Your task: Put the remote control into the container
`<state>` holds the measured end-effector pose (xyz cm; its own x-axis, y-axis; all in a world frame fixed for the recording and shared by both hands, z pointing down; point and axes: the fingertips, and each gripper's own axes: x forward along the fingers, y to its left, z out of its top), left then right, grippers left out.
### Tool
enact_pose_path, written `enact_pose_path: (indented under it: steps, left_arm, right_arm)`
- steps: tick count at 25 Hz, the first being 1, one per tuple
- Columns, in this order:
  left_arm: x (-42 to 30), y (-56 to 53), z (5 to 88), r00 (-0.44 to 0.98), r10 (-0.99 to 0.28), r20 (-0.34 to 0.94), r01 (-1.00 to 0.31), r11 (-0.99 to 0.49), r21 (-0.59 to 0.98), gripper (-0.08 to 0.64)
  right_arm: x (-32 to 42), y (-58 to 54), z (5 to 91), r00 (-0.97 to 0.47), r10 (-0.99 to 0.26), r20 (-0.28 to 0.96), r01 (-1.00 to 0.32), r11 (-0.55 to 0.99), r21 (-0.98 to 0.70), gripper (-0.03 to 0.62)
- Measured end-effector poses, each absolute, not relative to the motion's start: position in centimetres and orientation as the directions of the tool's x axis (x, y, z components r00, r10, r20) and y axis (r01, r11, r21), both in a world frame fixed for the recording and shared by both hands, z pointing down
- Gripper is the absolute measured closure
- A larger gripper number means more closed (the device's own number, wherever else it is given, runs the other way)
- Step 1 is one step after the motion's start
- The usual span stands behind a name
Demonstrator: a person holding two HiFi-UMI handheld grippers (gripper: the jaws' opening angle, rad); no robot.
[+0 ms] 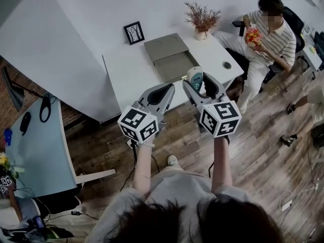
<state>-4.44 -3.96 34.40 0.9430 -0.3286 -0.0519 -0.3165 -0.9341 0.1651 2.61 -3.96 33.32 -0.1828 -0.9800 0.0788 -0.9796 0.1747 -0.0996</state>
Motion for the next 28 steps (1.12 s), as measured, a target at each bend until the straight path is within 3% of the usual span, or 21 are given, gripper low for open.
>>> enact_pose_path:
  steps: [28]
  left_arm:
    - [-3.8,-11.1,37.8,0.917,-0.397,0.027,-0.394,-0.894,0.212,0.557]
  right_arm:
    - [5.7,-12.2,36.0,-0.236,-0.964,0.118,-0.964,0.217,-0.156,0.31]
